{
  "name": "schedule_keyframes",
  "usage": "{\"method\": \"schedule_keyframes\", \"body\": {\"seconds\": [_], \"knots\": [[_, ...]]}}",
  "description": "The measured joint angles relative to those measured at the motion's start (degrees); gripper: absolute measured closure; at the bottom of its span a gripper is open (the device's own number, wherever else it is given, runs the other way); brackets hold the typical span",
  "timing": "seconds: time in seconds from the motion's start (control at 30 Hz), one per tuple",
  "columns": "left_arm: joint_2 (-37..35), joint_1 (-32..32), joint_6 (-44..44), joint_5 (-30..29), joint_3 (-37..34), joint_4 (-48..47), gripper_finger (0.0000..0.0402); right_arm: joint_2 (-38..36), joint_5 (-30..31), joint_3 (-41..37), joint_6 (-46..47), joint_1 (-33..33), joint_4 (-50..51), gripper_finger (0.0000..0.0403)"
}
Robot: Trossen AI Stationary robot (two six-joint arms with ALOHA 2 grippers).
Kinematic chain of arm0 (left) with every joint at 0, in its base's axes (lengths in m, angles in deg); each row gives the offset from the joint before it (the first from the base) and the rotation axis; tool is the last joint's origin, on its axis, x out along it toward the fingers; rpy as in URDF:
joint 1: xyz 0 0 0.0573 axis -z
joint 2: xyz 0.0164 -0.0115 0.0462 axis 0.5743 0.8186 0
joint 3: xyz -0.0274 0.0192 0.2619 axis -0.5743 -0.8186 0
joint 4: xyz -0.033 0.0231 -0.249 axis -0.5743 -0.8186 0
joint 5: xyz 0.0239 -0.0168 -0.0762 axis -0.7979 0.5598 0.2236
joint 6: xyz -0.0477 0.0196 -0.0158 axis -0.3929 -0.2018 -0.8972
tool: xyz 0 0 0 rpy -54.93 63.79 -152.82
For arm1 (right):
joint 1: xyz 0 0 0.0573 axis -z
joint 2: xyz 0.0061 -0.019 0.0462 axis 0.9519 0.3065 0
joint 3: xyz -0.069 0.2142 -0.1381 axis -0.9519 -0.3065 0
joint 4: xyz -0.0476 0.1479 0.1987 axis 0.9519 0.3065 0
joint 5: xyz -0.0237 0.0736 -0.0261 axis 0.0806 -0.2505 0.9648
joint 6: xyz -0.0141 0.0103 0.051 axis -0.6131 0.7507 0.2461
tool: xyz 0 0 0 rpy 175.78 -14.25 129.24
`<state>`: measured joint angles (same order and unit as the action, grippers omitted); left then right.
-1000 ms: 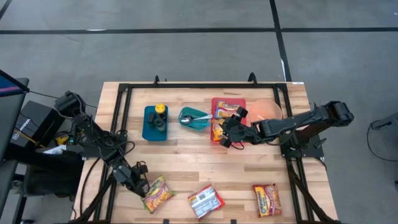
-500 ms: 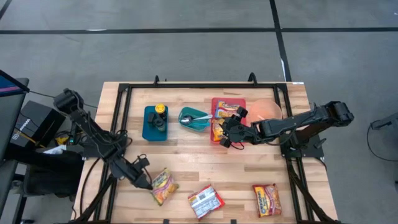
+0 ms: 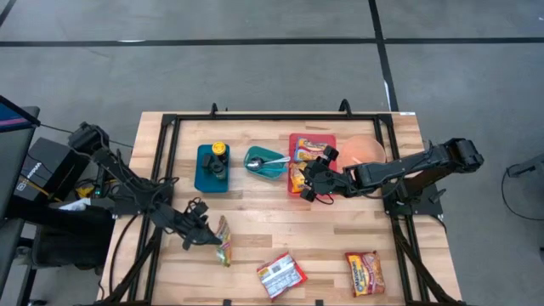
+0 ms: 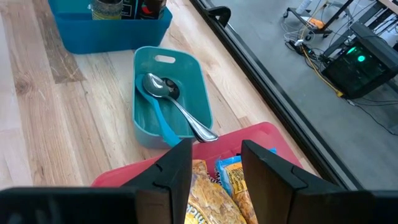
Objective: Pick & Place Food Item
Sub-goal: Put the green noodle pack into the red bin
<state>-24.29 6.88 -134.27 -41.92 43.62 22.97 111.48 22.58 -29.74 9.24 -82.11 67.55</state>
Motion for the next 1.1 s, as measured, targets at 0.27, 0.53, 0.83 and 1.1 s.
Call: {"method": "schedule_keyframes", "body": {"seconds": [0.27,0.53,0.83,1.1], "knots": [[0.0,-4.4,12.0,1.6,0.0,3.1,0.0401,0.0,0.0,0.0,-0.4,0.2,-1.6,0.0271],[0.0,-11.4,23.1,6.5,0.0,3.0,0.0401,0.0,-7.7,0.0,-5.7,3.4,-5.7,0.0271],[0.0,-18.8,32.6,14.7,1.6,7.9,0.0401,0.0,-26.7,0.0,-11.0,11.4,-12.4,0.0271],[1.6,-20.8,43.5,26.7,9.4,7.9,0.0401,0.0,-50.9,0.0,-12.7,17.0,-19.9,0.0271]]}}
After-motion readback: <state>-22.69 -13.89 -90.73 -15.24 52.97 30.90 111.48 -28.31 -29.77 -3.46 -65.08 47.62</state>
